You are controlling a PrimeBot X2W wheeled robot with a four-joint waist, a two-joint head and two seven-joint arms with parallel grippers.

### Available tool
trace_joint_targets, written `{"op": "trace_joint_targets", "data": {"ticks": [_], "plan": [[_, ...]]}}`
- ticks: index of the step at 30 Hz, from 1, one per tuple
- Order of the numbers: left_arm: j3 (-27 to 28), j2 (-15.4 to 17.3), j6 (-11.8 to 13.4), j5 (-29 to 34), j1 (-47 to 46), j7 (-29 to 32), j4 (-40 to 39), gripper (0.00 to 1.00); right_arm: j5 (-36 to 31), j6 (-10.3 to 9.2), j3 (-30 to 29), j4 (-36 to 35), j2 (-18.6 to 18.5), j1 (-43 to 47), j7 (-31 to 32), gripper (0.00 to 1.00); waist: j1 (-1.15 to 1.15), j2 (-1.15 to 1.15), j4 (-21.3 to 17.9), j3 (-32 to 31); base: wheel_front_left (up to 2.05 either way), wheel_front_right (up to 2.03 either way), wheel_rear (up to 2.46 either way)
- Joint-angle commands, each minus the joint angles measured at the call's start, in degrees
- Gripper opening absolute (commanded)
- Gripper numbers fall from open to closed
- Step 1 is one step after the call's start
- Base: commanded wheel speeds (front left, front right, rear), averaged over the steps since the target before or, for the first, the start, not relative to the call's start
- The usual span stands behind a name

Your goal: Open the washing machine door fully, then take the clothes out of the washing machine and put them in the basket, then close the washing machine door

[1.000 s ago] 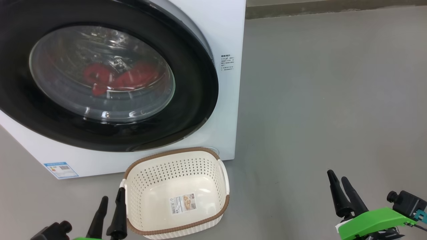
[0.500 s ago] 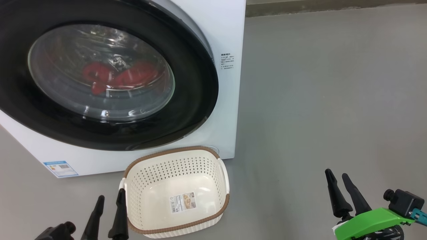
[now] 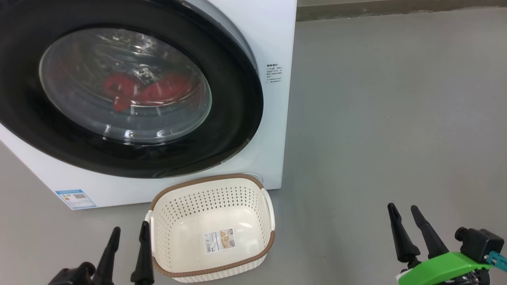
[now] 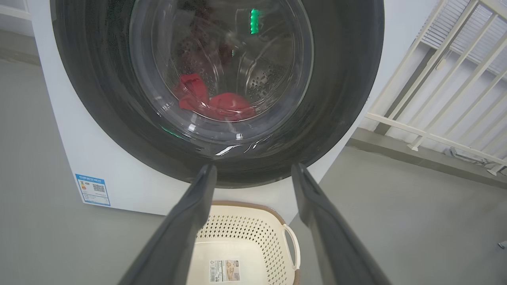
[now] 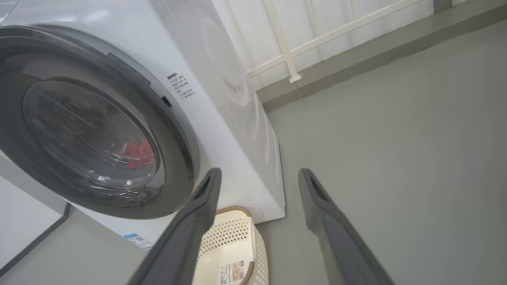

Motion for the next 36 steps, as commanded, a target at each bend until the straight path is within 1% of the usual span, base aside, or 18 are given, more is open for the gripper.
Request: {"op": "trace_joint_targets", "data": {"ticks": [1,21,27,36], "plan": [[1.15,0.69,0.33,2.43,0.22,-1.05,-2.0,1.0,-2.4,0.02,0.81,-1.8,-0.82,0.0,-1.02,1.0,0.0,0.0,0.09,-0.03,0.0,0.0,0.0],[0.83,0.81,0.21,15.14,1.3,-4.27,-2.02,1.0,-13.03,0.02,-0.94,-3.02,-1.84,2.03,-4.22,1.0,0.0,0.0,0.25,0.35,0.0,0.0,0.0],[0.78,0.85,0.53,18.56,1.7,-5.29,-1.63,1.0,-16.36,0.02,-1.25,-3.14,-2.05,2.97,-5.23,1.0,0.0,0.0,0.42,0.19,0.0,0.0,0.0],[1.16,0.85,-0.03,17.06,2.21,-5.45,-0.55,1.0,-16.61,0.02,-1.61,-2.8,-2.04,3.16,-5.39,1.0,0.0,0.0,0.2,-0.41,0.0,0.0,0.0]]}}
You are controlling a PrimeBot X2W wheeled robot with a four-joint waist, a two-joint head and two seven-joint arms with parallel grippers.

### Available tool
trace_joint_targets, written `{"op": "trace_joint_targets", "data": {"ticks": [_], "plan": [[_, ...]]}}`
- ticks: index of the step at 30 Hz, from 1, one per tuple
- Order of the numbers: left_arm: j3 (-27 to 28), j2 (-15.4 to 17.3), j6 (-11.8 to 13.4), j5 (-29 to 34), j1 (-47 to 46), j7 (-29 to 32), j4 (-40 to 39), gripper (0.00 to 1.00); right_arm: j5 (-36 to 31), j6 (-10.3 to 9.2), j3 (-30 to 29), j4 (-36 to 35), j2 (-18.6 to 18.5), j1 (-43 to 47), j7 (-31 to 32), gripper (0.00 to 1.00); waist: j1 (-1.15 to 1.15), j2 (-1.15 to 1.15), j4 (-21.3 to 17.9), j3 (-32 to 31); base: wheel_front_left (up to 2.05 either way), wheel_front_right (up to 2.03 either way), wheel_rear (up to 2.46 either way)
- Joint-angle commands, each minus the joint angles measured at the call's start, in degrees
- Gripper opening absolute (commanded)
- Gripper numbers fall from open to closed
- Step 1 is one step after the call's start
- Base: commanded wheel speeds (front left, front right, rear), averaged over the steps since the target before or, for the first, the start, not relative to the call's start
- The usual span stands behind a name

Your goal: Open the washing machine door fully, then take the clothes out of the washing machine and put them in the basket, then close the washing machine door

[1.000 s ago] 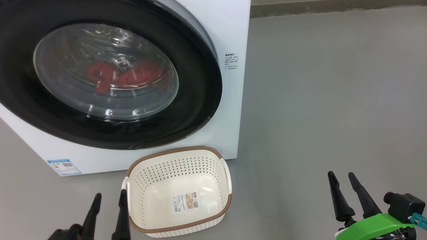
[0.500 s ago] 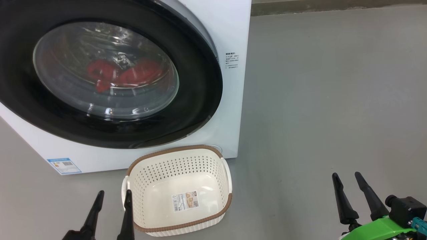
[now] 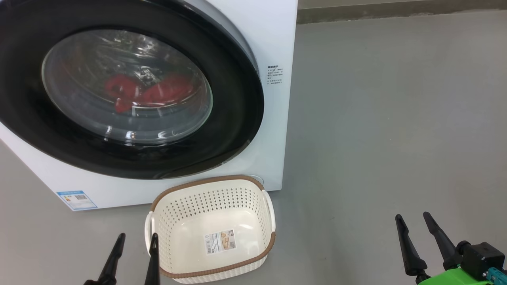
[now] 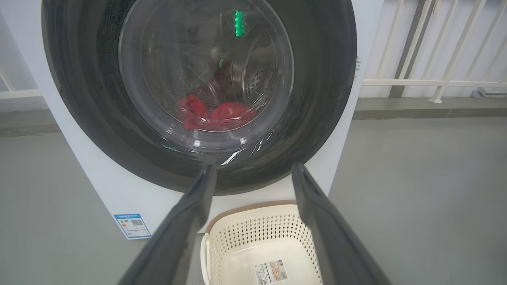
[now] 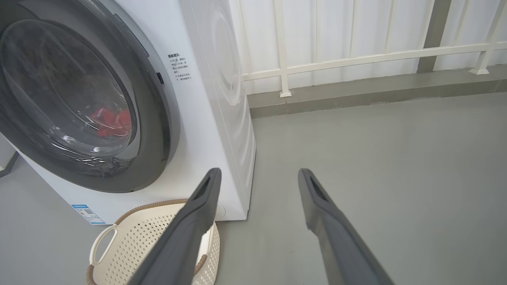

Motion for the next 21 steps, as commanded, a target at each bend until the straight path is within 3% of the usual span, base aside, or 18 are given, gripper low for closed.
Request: {"op": "trace_joint_targets", "data": {"ticks": [1,5,6,7,8,9,21], "plan": [[1.96,0.43,-0.06,-0.49,-0.2,-0.71,-1.0,1.0,0.0,0.02,0.99,-1.16,-1.29,-0.89,-0.69,1.0,0.0,0.0,0.01,-0.04,0.0,0.0,0.0],[1.94,0.43,-0.26,-0.72,-0.3,-0.71,-0.86,1.0,0.17,0.02,1.14,-1.51,-1.15,-1.12,-0.69,1.0,0.0,0.0,0.12,-0.02,0.0,0.0,0.0],[1.92,0.43,-0.26,-0.82,-0.36,-0.71,-0.87,1.0,0.43,0.02,1.3,-1.71,-1.05,-1.31,-0.69,0.86,0.0,0.0,0.19,0.0,0.0,0.0,0.0],[1.89,0.43,-0.24,-0.95,-0.4,-0.71,-0.89,1.0,0.79,0.02,1.45,-2.01,-0.94,-1.56,-0.69,0.42,0.0,0.0,0.27,0.0,0.0,0.0,0.0],[1.82,0.43,-0.23,-1.06,-0.45,-0.71,-0.93,1.0,1.37,0.02,1.61,-2.34,-0.79,-1.88,-0.69,0.05,0.0,0.0,0.39,0.01,0.0,0.0,0.0],[1.73,0.43,-0.22,-1.19,-0.51,-0.71,-0.97,1.0,1.99,0.02,2.01,-2.6,-0.74,-2.26,-0.69,0.0,0.0,0.0,0.53,0.04,0.0,0.0,0.0],[-0.9,0.43,1.01,-3.99,-2.35,-0.71,-1.48,1.0,11.44,0.02,7.36,-3.34,-1.1,-13.99,-0.69,0.0,0.0,0.0,3.62,1.74,0.0,0.0,0.0]]}}
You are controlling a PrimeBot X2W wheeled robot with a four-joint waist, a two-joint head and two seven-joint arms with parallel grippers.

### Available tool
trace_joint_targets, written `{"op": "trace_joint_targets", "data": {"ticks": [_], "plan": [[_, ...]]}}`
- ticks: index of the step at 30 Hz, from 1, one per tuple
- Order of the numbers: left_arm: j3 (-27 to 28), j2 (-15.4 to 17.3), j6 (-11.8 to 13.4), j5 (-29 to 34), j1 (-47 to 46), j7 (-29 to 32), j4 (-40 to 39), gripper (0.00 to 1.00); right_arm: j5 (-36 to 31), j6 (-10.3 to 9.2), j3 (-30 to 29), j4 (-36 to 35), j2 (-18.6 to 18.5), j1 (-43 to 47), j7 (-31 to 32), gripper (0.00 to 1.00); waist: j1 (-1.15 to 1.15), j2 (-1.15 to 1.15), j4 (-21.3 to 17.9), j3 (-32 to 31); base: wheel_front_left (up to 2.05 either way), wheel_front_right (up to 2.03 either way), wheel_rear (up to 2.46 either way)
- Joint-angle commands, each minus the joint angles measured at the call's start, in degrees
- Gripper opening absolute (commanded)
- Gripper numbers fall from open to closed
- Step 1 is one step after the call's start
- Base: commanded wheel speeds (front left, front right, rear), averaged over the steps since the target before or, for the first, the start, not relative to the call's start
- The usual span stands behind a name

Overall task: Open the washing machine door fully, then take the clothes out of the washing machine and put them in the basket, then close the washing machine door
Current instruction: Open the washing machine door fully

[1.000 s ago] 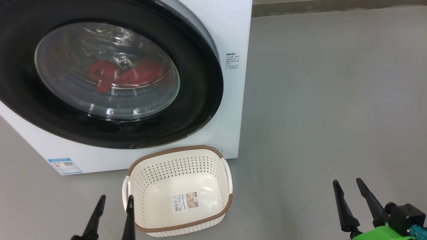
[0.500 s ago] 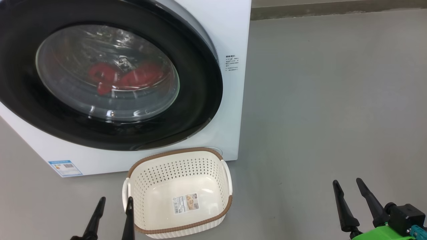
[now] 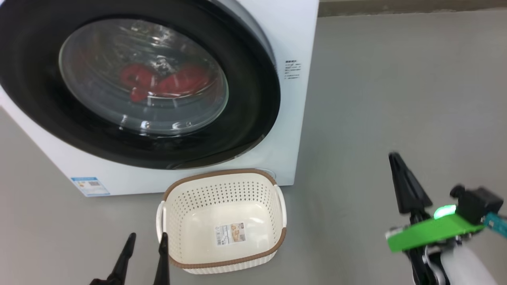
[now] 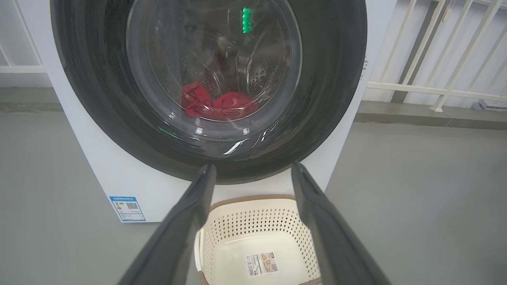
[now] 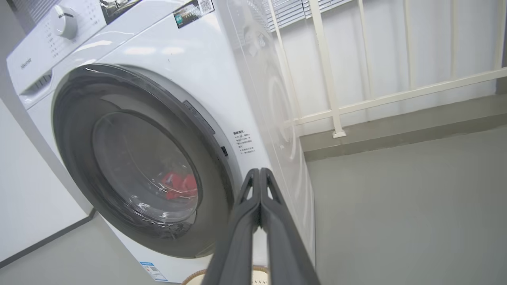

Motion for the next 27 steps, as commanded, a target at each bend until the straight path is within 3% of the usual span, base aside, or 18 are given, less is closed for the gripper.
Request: {"op": "trace_joint_targets", "data": {"ticks": [1,17,27], "plan": [[1.51,0.4,0.47,-0.24,-2.2,-0.71,-1.56,1.0,0.85,0.02,1.69,-1.48,-0.73,-2.63,-0.52,0.0,0.0,0.0,0.91,0.68,0.0,0.0,0.0],[-2.73,0.4,0.51,-2.85,-7.1,-0.71,-2.53,1.0,15.58,0.02,11.0,1.19,-8.04,-22.07,-0.52,0.0,0.0,0.0,6.48,8.94,0.0,0.0,0.0],[-4.52,0.4,0.56,-4.59,-10.74,-0.71,-2.33,1.0,31.26,0.02,18.39,0.77,-15.12,-33.33,1.15,0.0,0.0,0.0,9.22,14.26,0.0,0.0,0.0]]}}
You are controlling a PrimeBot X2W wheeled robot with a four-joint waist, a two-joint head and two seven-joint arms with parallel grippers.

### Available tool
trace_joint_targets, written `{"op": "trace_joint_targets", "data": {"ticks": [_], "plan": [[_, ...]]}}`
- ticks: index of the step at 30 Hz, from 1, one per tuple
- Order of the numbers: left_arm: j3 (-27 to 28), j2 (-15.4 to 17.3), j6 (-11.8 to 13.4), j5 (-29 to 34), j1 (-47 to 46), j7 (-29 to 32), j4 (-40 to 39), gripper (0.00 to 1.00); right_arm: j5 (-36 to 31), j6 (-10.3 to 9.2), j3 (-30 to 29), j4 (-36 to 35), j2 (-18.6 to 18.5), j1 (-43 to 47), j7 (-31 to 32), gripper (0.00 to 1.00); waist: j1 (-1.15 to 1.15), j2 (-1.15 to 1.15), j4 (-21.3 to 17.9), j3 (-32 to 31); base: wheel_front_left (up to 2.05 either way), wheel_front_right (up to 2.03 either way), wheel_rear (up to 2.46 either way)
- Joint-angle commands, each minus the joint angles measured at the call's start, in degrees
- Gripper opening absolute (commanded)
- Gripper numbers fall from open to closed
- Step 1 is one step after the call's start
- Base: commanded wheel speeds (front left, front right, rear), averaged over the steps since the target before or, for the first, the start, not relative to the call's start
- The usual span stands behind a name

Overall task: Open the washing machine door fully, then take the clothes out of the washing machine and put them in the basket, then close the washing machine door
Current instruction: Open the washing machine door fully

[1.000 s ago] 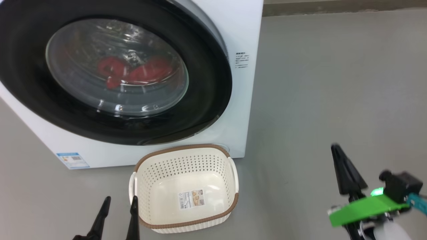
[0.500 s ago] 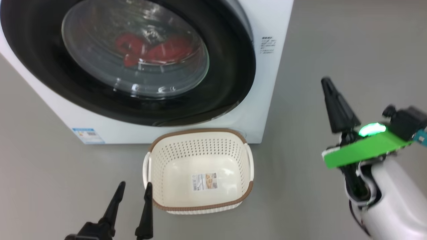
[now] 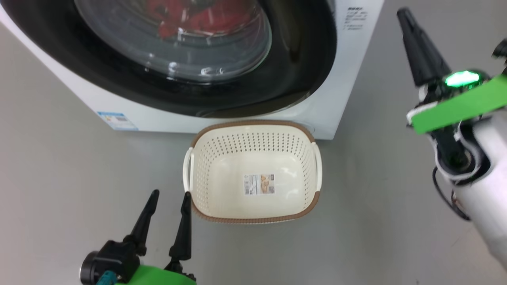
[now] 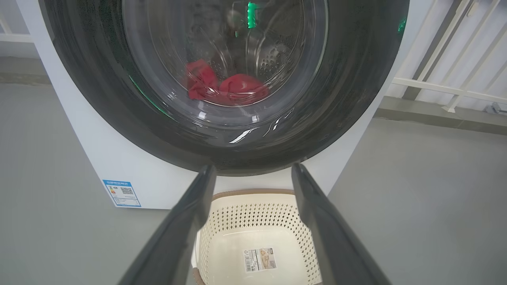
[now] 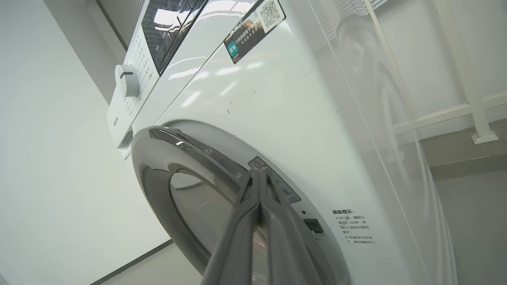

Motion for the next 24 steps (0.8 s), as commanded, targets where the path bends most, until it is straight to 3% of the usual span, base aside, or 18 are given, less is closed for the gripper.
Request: {"op": "trace_joint_targets", "data": {"ticks": [1,13,24], "plan": [[1.18,0.42,0.4,-0.58,-2.14,-0.7,-1.29,1.0,3.17,0.02,1.89,-1.34,-1.23,-2.8,0.46,0.0,0.0,0.0,1.71,2.74,0.0,0.0,0.0],[-0.76,0.42,0.14,-1.83,-5.68,-0.7,-0.96,1.0,19.5,0.02,8.37,-2.56,-7.26,-12.62,9.26,0.0,0.0,0.0,4.64,8.02,0.0,0.0,0.0],[-2.37,0.42,0.48,-3.2,-7.4,-0.7,-0.85,1.0,30.21,0.02,7.39,-0.58,-9.0,-17.28,19.54,0.0,0.0,0.0,6.85,10.89,0.0,0.0,0.0]]}}
